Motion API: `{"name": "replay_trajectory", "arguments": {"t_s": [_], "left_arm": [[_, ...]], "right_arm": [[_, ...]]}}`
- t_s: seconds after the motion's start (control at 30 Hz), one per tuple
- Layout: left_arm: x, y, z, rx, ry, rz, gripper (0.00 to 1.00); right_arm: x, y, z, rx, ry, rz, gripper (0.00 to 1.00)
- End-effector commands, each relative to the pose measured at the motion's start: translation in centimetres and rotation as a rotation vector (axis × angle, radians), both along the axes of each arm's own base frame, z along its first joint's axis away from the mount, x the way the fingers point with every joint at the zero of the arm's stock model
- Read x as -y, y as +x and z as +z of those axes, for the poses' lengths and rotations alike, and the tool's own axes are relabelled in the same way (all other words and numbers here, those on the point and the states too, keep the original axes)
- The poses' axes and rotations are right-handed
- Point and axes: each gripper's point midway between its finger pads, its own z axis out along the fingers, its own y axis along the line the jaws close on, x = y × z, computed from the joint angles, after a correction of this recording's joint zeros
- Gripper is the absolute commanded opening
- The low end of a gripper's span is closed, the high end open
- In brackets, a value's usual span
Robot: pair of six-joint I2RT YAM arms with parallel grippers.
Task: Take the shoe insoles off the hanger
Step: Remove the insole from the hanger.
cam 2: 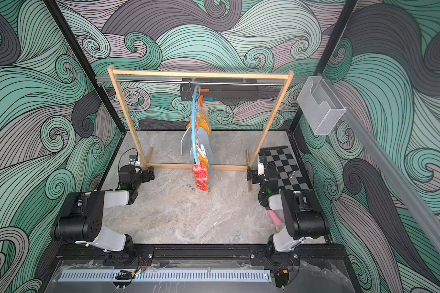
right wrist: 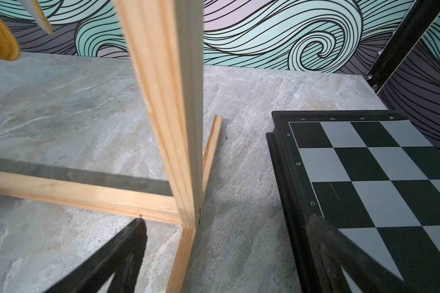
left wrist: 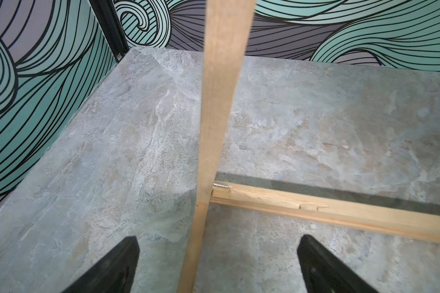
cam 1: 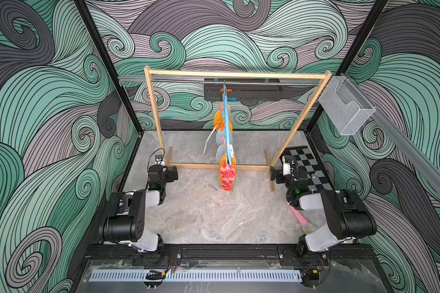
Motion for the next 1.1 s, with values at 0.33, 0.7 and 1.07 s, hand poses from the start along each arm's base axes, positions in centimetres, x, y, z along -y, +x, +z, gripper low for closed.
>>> {"name": "replay_trajectory", "arguments": {"t_s": [0.33, 0.7, 1.07], "left_arm": [[0.0, 0.5, 0.4, 0.008, -0.002, -0.008, 0.99], [-1.2, 0.1, 1.2, 0.032, 0.029, 0.076, 0.99], [-2.6, -4.4, 9.3, 0.152, -0.2, 0.338, 0.99]], "right_arm": [[-0.2, 0.4, 0.9, 0.026, 0.003, 0.026, 0.99], [-0.1, 0.4, 0.9, 0.029, 0.001, 0.017, 0.99], [1.1, -3.6, 11.2, 0.265, 0.198, -0.185, 0.99]]}}
